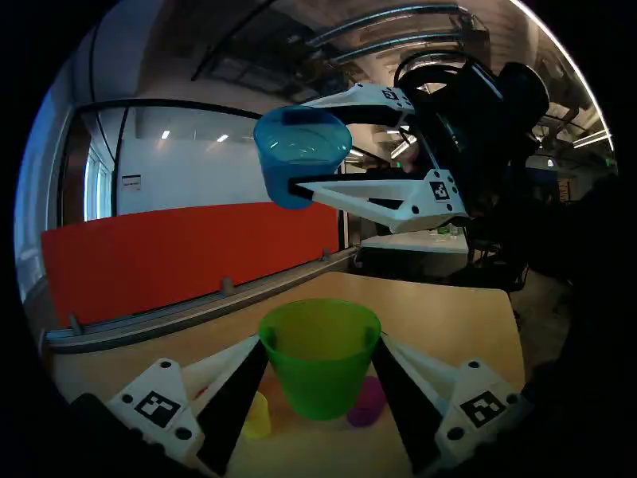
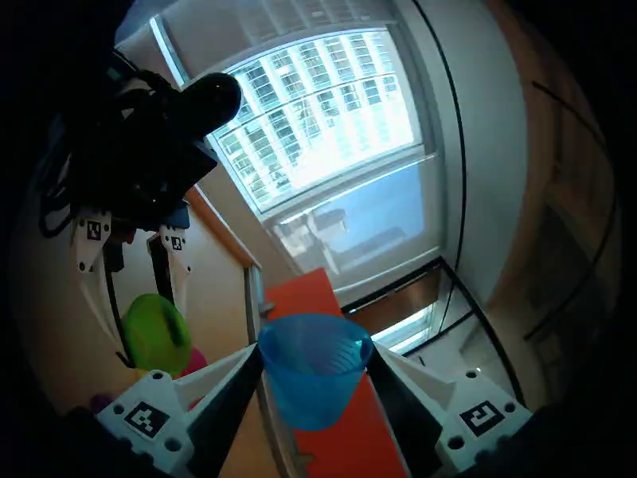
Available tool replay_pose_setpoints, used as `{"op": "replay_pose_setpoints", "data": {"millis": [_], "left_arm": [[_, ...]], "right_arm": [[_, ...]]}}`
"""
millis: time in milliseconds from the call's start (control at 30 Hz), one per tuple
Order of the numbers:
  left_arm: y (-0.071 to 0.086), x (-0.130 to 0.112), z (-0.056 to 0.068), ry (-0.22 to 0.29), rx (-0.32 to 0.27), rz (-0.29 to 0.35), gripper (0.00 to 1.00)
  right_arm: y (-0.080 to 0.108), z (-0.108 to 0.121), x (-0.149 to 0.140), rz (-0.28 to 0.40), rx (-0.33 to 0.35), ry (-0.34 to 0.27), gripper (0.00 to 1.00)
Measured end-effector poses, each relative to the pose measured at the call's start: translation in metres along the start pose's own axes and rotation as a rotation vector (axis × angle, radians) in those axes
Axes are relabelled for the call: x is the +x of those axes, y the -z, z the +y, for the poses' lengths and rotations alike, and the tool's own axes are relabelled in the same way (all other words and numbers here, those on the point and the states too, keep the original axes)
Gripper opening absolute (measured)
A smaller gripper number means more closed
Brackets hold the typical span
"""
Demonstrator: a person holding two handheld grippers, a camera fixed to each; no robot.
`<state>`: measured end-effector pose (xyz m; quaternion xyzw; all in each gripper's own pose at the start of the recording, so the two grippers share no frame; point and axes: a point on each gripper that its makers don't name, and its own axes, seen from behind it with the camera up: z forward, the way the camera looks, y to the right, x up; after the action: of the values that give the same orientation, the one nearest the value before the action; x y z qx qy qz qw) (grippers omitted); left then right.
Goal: Pour water
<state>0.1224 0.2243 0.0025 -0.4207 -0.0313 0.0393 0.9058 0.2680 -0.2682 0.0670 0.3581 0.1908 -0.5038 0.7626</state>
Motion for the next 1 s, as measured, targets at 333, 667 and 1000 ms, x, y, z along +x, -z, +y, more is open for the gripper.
{"op": "replay_pose_setpoints", "data": {"millis": [333,667,1000], "left_arm": [[-0.001,0.000,0.002,-0.002,-0.005,-0.001,0.86],[-0.001,0.000,0.003,-0.004,-0.010,0.000,0.86],[-0.002,0.001,0.003,-0.009,-0.010,-0.002,0.86]], "right_arm": [[-0.004,0.008,-0.002,-0.008,-0.016,0.054,0.91],[-0.004,0.012,0.001,-0.007,-0.028,0.098,0.91],[-0.005,0.014,0.003,-0.007,-0.032,0.146,0.91]]}}
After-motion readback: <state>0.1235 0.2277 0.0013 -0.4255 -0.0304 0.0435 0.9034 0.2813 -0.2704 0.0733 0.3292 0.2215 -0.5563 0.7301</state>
